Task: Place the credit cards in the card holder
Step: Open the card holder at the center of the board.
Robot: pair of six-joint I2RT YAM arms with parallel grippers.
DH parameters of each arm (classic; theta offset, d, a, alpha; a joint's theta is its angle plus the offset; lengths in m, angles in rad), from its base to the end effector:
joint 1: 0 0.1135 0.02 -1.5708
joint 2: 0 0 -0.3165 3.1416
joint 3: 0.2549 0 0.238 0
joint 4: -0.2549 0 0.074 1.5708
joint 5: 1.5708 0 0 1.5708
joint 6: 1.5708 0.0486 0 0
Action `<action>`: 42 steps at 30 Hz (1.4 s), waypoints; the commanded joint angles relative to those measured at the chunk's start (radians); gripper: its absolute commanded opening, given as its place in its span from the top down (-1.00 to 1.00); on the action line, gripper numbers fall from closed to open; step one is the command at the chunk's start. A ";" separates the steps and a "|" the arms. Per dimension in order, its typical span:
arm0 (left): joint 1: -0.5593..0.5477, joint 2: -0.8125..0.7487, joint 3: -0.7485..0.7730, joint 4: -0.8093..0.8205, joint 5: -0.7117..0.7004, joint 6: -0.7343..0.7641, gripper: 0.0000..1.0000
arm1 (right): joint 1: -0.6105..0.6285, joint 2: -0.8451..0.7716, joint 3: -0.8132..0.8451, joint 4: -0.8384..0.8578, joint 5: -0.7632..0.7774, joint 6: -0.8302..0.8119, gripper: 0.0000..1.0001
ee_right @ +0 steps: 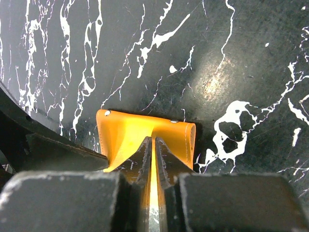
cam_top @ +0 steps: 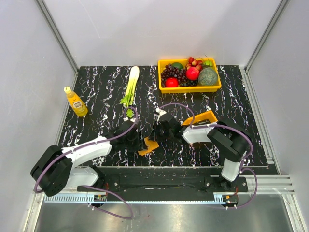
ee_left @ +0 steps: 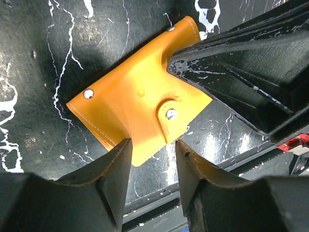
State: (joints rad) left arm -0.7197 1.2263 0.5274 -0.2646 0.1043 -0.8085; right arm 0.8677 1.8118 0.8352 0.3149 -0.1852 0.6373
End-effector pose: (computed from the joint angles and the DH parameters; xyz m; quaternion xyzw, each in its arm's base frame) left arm 0.1454 -0.1342 0.2087 -0.0267 0.9527 -0.2425 0.1812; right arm 0.2326 0.2882 0.1888 -0.1432 0.8840 0.3594 0.2624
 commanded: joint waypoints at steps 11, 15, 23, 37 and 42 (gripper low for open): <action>0.002 0.012 0.149 -0.252 -0.304 -0.058 0.17 | -0.001 -0.097 0.036 -0.247 0.091 -0.091 0.15; 0.080 -0.030 0.161 -0.217 -0.269 -0.026 0.11 | 0.004 -0.152 0.077 -0.347 0.136 -0.128 -0.07; 0.140 0.064 0.223 -0.092 -0.131 0.129 0.00 | 0.140 -0.143 0.148 -0.505 0.329 -0.035 -0.17; 0.149 0.237 0.168 0.067 0.006 0.161 0.08 | 0.264 0.011 0.294 -0.695 0.586 0.137 -0.08; 0.147 0.254 0.146 0.082 0.005 0.161 0.17 | 0.292 0.032 0.340 -0.778 0.664 0.165 -0.08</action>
State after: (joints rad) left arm -0.5751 1.4635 0.6907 -0.2344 0.0895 -0.6605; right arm 1.1347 1.8198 1.1290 -0.3431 0.3645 0.7559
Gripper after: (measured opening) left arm 0.434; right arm 0.532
